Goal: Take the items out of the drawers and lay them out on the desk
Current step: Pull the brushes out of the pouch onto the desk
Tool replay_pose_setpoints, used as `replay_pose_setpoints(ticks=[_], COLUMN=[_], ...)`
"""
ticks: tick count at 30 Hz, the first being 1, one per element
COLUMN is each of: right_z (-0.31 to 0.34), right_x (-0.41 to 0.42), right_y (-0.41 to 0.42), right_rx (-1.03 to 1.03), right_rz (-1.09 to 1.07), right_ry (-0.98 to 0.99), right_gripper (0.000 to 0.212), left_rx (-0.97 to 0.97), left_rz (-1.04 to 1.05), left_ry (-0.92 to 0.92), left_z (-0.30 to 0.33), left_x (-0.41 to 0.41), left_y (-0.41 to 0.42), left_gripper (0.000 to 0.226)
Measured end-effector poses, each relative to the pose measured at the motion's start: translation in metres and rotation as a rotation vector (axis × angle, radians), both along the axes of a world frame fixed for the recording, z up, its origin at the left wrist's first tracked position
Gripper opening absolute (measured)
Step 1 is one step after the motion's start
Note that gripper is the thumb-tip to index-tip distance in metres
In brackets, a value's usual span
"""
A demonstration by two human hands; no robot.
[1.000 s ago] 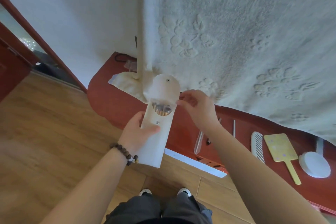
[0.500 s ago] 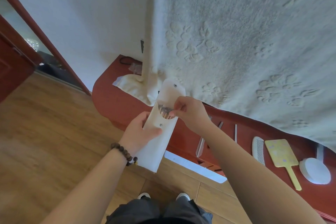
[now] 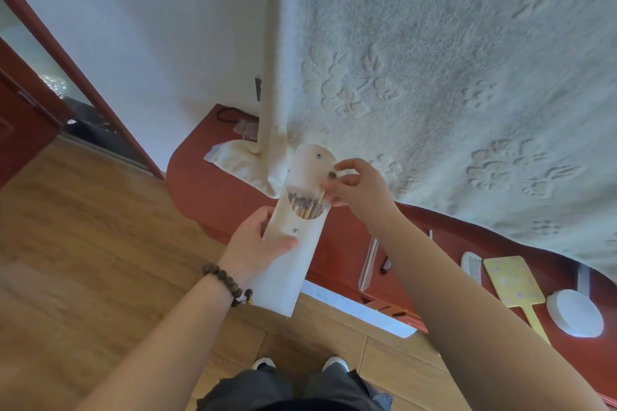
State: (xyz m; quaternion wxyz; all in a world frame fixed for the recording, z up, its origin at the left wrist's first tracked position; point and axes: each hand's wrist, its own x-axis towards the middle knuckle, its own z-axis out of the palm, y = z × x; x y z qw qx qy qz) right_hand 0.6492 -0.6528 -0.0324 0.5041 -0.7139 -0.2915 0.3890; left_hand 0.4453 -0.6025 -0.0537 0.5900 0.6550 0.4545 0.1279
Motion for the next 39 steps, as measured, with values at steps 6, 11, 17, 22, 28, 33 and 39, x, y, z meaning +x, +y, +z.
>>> replay_pose_setpoints(ticks=[6, 11, 17, 22, 28, 33, 39], right_z=[-0.002, -0.003, -0.013, -0.044, -0.087, -0.108, -0.115], right_x=[-0.001, 0.013, 0.036, 0.051, 0.042, 0.046, 0.051], right_y=[-0.004, 0.0, -0.005, -0.018, -0.01, -0.006, -0.013], right_rx=[0.032, 0.067, 0.139, -0.03, -0.262, -0.448, -0.542], right_rz=[0.005, -0.135, -0.32, -0.278, -0.225, -0.132, -0.113], right_ry=[0.113, 0.187, 0.165, 0.093, -0.068, -0.254, -0.379], right_gripper=[0.021, 0.025, 0.022, 0.02, 0.029, 0.029, 0.018], left_rx=[-0.014, -0.033, -0.044, -0.079, -0.096, -0.119, -0.147], left_rz=[-0.009, -0.042, -0.029, 0.066, 0.096, 0.123, 0.133], left_ry=[0.002, 0.021, 0.088, 0.116, 0.115, 0.096, 0.098], left_z=[-0.004, -0.007, -0.016, -0.026, -0.029, -0.03, -0.029], left_x=[-0.001, -0.003, -0.015, -0.028, -0.025, -0.028, -0.027], left_y=[0.001, 0.001, 0.003, 0.009, 0.008, 0.008, 0.004], left_gripper=[0.029, 0.028, 0.028, 0.03, 0.031, 0.032, 0.034])
